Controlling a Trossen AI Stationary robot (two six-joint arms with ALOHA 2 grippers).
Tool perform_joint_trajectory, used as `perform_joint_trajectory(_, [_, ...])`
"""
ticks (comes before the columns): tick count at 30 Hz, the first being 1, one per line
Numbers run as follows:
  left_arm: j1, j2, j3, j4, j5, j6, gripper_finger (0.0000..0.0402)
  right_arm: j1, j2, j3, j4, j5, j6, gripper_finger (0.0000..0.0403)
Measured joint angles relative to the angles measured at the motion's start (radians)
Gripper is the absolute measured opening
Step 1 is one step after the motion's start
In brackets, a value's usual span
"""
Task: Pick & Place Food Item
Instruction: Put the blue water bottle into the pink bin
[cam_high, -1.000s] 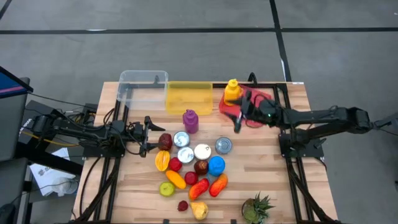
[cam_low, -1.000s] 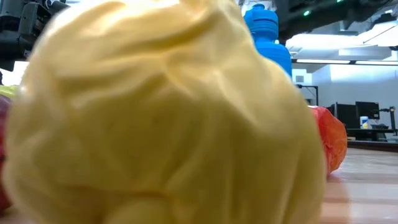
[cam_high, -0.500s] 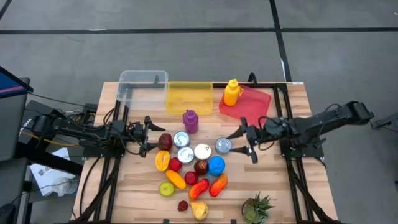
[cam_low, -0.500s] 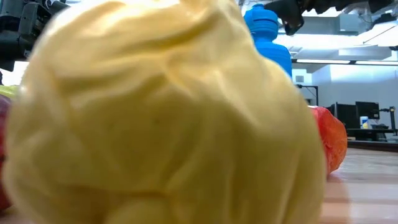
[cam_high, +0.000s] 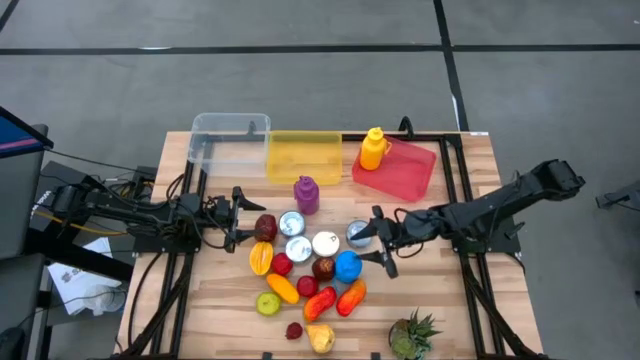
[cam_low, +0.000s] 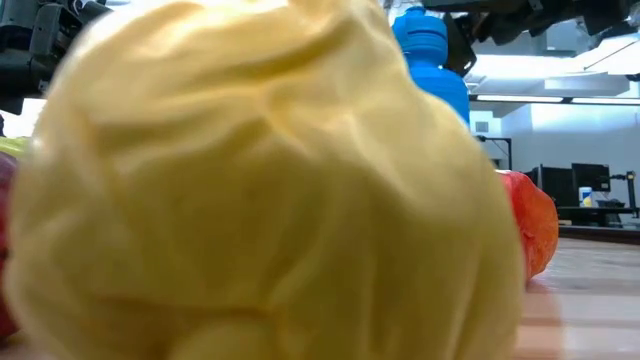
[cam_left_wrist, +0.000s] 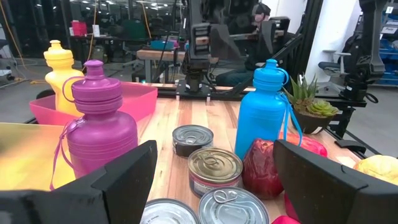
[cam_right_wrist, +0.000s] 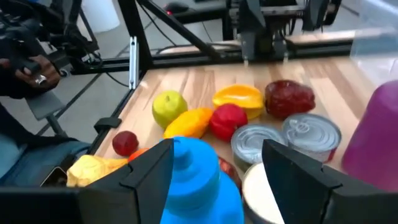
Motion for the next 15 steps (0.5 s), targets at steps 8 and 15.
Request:
perform_joint_trajectory(8, [0.000,0.000,0.000,0.000,0.003,-0.007,0.0315,0.077,-0.029,0.000,-0.055,0.118,0.036,0.0235])
perform_joint_trajectory(15, [0.000,0.000,0.000,0.000,0.006,-0.007,0.0315,0.206,-0.096,0.001,-0.165,0.246,0.138,0.0235])
